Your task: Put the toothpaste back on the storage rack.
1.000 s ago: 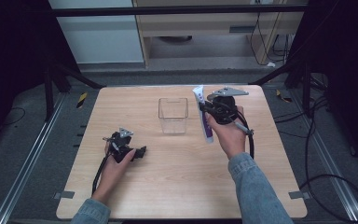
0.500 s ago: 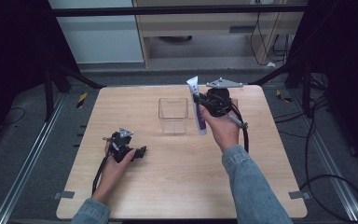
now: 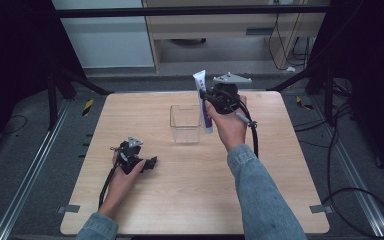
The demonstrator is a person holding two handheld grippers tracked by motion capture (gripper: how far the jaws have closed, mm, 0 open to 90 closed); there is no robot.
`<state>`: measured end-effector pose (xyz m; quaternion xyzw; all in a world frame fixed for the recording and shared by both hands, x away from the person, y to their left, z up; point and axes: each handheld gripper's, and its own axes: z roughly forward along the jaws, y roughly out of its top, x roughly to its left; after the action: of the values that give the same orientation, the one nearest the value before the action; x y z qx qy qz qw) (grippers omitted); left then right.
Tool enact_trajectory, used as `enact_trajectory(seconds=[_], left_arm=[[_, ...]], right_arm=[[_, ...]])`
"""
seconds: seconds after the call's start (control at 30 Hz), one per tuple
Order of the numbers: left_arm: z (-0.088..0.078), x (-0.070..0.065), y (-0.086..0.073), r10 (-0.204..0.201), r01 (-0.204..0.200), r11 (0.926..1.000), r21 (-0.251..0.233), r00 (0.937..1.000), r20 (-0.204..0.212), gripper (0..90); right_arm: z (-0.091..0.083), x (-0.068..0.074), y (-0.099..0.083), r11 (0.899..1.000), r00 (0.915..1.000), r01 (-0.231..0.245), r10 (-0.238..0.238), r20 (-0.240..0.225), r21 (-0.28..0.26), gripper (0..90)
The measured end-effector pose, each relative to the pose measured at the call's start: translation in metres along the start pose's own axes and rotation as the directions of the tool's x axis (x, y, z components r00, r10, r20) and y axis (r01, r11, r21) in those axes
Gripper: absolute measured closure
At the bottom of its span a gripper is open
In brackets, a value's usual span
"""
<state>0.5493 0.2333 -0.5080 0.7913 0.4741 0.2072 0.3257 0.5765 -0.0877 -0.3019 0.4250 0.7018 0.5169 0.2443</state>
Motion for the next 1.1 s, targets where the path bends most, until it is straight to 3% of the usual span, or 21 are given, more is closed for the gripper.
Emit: enact_trajectory(seconds=[0.33, 1.1], left_arm=[[0.000, 0.000, 0.000, 0.001, -0.001, 1.0000, 0.000, 1.0000, 0.001, 0.0], [0.000, 0.000, 0.000, 0.004, -0.004, 1.0000, 0.001, 1.0000, 0.001, 0.0]], right_arm=[[0.016, 0.007, 0.010, 0.998, 0.9993, -0.001, 0.004, 0.037, -0.061, 79.9], [0.047, 0.018, 0.024, 0.995, 0.9984, 0.019, -0.013, 0.056, -0.102, 80.0]])
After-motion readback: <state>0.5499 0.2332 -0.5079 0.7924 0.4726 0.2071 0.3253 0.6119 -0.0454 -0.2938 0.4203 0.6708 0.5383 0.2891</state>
